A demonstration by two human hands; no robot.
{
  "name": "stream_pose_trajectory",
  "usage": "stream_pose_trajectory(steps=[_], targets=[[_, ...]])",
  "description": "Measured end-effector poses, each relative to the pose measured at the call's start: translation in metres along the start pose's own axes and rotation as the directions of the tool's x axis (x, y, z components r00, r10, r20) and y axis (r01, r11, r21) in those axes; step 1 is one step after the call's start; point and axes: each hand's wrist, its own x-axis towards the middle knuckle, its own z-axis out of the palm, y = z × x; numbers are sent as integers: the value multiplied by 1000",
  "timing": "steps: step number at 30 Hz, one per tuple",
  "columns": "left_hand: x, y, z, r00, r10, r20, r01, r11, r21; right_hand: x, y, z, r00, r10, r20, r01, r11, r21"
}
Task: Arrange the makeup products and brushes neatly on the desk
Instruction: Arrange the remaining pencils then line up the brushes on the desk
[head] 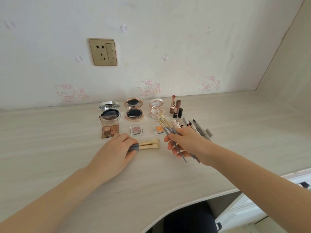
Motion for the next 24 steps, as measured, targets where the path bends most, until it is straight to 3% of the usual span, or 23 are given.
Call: stream_pose_trajectory(steps=[6,10,13,15,17,20,24], targets=[[1,3,0,1000,-15,-24,15,1000,16,0,3,3,993,107,51,-114,981,158],[1,8,0,997,-13,-79,13,1000,8,-3,2,6,992,95,80,-112,960,256],[0,17,-3,989,-32,-143,15,993,-115,-3,0,11,998,20,60,-39,948,317],[0,27,-6,984,-116,-135,73,956,-285,-2,-1,14,999,-26,43,8,930,369],[1,38,-9,972,-234,-29,189,845,-500,-1,-4,19,996,-74,43,49,907,419],[5,57,-15,929,-294,223,355,551,-755,-1,-8,27,984,-164,73,107,864,492],[4,71,-20,875,-245,417,479,311,-821,-2,-12,37,966,-243,85,158,820,550]])
